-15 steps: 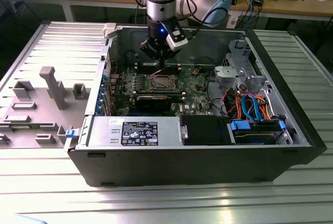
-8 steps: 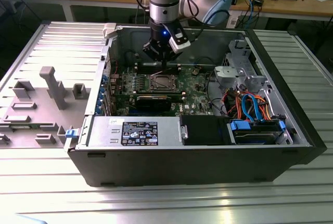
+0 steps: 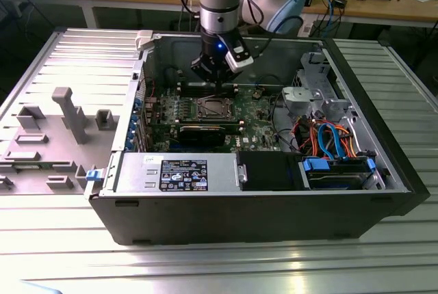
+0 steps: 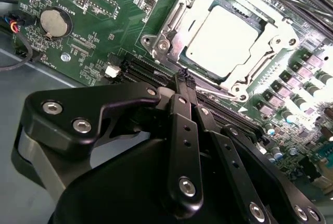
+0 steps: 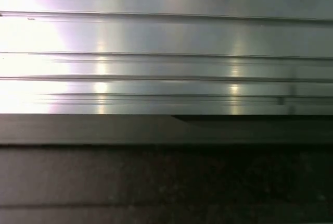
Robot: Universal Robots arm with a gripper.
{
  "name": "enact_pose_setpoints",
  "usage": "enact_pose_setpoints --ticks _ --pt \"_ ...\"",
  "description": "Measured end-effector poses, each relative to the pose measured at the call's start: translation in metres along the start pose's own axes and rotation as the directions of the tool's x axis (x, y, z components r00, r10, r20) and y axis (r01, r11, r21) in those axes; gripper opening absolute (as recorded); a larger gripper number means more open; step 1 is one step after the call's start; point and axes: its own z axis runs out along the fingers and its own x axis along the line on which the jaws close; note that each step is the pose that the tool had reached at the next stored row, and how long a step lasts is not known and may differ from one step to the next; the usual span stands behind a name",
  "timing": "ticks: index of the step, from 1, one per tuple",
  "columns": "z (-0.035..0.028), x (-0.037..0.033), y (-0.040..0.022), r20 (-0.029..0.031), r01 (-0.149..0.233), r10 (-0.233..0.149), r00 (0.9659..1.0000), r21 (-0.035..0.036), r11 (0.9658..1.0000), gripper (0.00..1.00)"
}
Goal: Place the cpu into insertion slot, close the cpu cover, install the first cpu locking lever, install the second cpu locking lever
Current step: 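Install the first cpu locking lever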
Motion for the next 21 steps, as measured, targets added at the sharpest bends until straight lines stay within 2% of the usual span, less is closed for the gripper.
enact_pose_setpoints --ticks 9,21 --pt "0.0066 -0.0023 0.0 -0.0001 -0.001 0.001 1.0 0.0001 1.0 0.11" --pt "0.0098 -0.0037 0.0011 -0.0002 -0.001 0.001 1.0 -0.0003 1.0 0.11"
